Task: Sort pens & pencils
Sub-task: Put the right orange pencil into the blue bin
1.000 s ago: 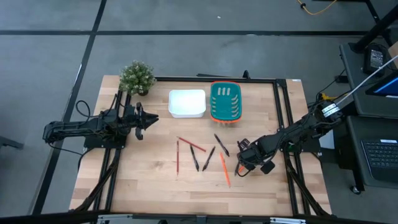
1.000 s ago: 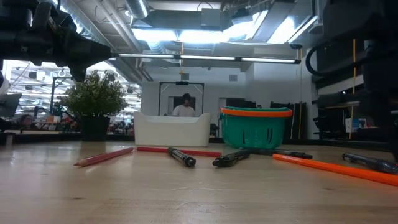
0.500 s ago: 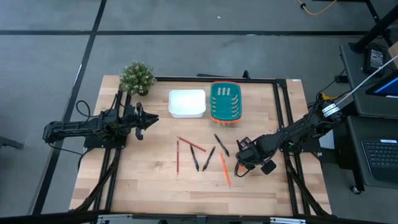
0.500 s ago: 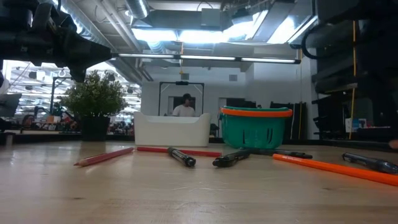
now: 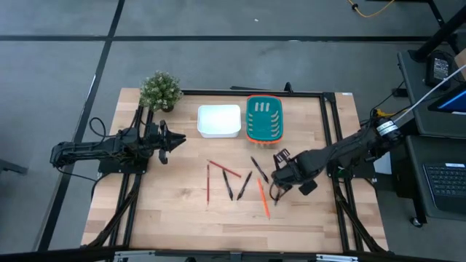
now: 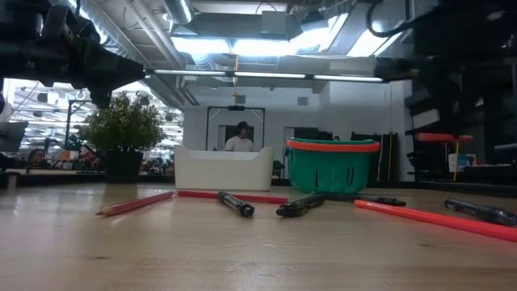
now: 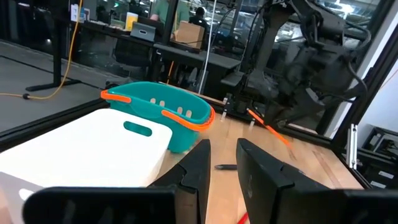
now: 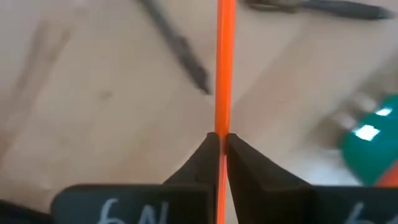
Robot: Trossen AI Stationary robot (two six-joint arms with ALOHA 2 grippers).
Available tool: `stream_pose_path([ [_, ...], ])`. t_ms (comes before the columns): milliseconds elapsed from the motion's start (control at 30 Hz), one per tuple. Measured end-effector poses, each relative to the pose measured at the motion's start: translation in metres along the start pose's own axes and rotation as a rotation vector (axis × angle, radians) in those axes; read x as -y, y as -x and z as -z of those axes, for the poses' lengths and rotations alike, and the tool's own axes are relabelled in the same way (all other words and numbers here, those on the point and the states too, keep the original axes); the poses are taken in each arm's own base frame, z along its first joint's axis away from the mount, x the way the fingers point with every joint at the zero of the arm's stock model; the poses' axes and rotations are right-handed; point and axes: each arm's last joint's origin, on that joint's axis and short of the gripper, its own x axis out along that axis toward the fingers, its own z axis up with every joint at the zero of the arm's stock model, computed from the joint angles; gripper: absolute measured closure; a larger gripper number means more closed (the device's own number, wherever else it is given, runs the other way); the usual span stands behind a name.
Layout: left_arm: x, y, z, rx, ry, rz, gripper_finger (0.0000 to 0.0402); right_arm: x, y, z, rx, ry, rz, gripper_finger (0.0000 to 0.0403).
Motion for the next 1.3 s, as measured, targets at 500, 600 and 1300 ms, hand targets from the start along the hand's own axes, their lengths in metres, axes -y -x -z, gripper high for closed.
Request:
stream_pose_path([
  [500,-0.002,0.000,0.008,-0.086,0.010,-0.018,0.0330,0.084,0.027,0.020,0.020,-0.100,0.154,0.0375],
  [600,-0.002,0.000,0.009,-0.091,0.009,-0.020,0.0330,0.100,0.033,0.025,0.035,-0.099,0.178,0.0375],
  [1300,-0.002,0.000,0.009,-0.091,-0.101,-0.015,0.0330,0.162,0.028,0.060,0.127,0.034,0.247,0.0375],
])
